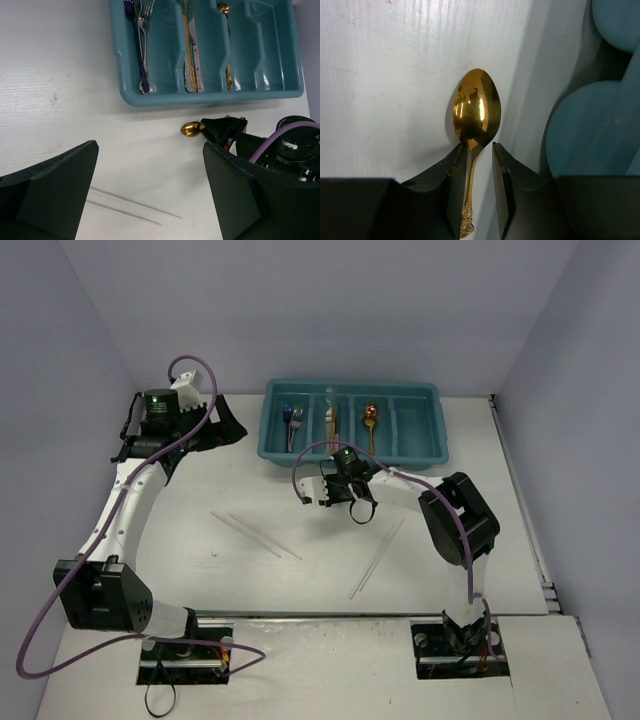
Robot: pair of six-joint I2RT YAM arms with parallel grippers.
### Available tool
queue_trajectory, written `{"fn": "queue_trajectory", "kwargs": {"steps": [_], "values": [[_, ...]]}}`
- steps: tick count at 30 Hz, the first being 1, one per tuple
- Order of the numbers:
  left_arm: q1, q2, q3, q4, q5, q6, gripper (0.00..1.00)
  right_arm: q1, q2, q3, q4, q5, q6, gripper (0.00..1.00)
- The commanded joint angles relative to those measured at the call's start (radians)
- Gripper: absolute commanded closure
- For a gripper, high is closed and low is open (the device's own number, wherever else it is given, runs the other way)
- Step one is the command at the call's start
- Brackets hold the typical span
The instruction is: Sort the eating utensils into containers
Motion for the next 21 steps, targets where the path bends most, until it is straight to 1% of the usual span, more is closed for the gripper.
{"fn": "queue_trajectory", "kwargs": {"steps": [1, 4, 8, 13, 17, 21], "values": [[0.013, -0.007, 0.070, 0.035, 0.012, 0.008, 0.15, -0.008, 0.060, 0.012, -0.100, -0.056, -0.040, 0.79], [0.018, -0.003, 0.077, 0.029, 0.012, 0.009, 0.15, -0.006, 0.067, 0.021, -0.115, -0.057, -0.054, 0.85], [0.025, 0.004, 0.090, 0.025, 0.014, 0.011, 0.15, -0.007, 0.081, 0.042, -0.149, -0.060, -0.065, 0.99], [0.030, 0.006, 0.099, 0.025, 0.016, 0.014, 0.15, -0.002, 0.073, 0.052, -0.180, -0.081, -0.045, 1.00], [0.031, 0.004, 0.100, 0.022, 0.017, 0.017, 0.15, 0.018, 0.014, 0.045, -0.203, -0.099, 0.011, 1.00], [0.031, -0.005, 0.091, 0.028, 0.023, 0.009, 0.15, 0.064, -0.101, 0.042, -0.262, -0.147, 0.104, 1.00]]}}
